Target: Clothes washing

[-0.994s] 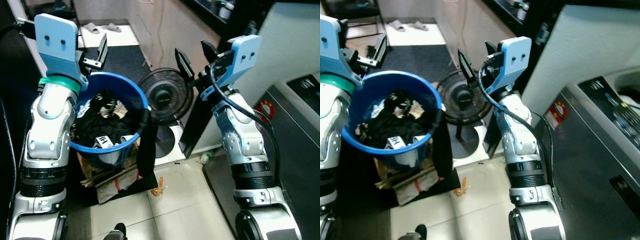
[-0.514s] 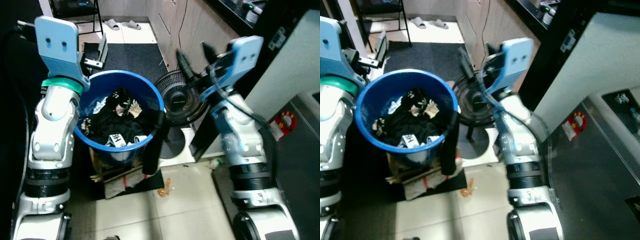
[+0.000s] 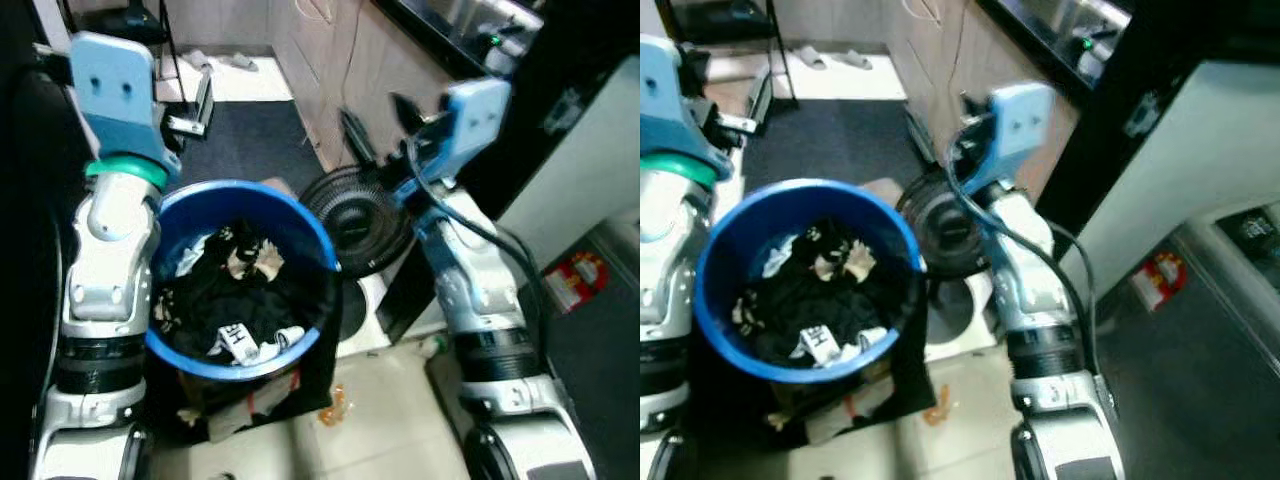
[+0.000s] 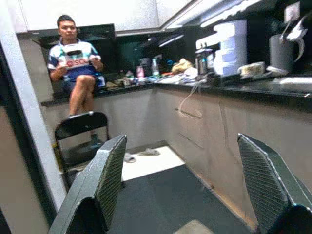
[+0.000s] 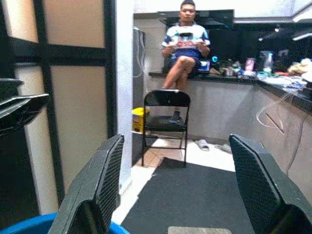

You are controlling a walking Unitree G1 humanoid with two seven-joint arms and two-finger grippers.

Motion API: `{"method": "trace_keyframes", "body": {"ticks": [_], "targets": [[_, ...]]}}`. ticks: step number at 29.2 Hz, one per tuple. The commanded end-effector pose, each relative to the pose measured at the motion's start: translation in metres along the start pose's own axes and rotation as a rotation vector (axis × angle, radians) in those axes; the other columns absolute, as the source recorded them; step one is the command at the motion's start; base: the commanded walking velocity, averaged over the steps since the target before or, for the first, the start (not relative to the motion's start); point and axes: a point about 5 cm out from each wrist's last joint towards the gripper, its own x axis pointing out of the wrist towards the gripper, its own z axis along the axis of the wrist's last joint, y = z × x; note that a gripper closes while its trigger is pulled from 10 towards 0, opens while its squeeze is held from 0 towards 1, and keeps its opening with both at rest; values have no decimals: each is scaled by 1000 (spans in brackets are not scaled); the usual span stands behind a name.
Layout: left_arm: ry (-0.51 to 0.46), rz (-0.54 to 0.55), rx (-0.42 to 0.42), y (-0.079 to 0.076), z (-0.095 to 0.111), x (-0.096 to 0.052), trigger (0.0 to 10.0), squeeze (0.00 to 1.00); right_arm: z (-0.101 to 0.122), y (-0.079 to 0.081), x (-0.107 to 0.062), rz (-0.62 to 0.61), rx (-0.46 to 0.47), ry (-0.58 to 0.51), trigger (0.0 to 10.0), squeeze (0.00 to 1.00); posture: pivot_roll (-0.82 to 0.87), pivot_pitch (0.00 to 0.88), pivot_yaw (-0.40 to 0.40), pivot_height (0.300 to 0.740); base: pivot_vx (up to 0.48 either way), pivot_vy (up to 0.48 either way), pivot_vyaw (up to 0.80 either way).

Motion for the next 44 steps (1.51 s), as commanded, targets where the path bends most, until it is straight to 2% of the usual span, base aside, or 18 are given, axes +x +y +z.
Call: {"method": "trace_keyframes", "body": {"ticks": [1,6,8,10,11,13,15,26,42,44], "targets": [[16,-8,8,-2,-3,0,10000,0,-3,-12,-7,-47,-10,16,10000,0,89,0,-67,740,0,0,0],[39,-32,7,-4,-8,-1,10000,0,-8,-15,-9,-48,-52,40,10000,0,89,0,-65,740,0,0,0],[151,-91,-59,-12,-28,-6,10000,0,-14,-21,-13,-71,-70,65,10000,0,84,0,-61,740,0,0,0],[151,-91,-59,-12,-28,-6,10000,0,-14,-21,-13,-71,-70,65,10000,0,84,0,-61,740,0,0,0],[203,-121,-78,-16,-37,-10,10000,0,-17,-24,-15,-86,-69,73,10000,0,84,0,-61,740,0,0,0],[203,-121,-78,-16,-37,-10,10000,0,-17,-24,-15,-86,-69,73,10000,0,84,0,-61,740,0,0,0],[273,-146,-87,-21,-47,-14,10000,0,-21,-28,-19,-114,-66,89,10000,0,81,0,-55,740,0,0,0],[235,-81,-82,-15,-43,-10,10000,0,-25,-25,-20,-107,-75,99,10000,0,79,3,-61,740,0,0,0],[216,-93,-53,-14,-39,-7,10000,0,-21,-29,-20,-139,-104,75,10000,0,67,5,-40,740,0,0,0],[202,-94,-47,-13,-37,-3,10000,0,-17,-32,-22,-158,-125,63,10000,0,31,6,-8,740,0,0,0]]}}
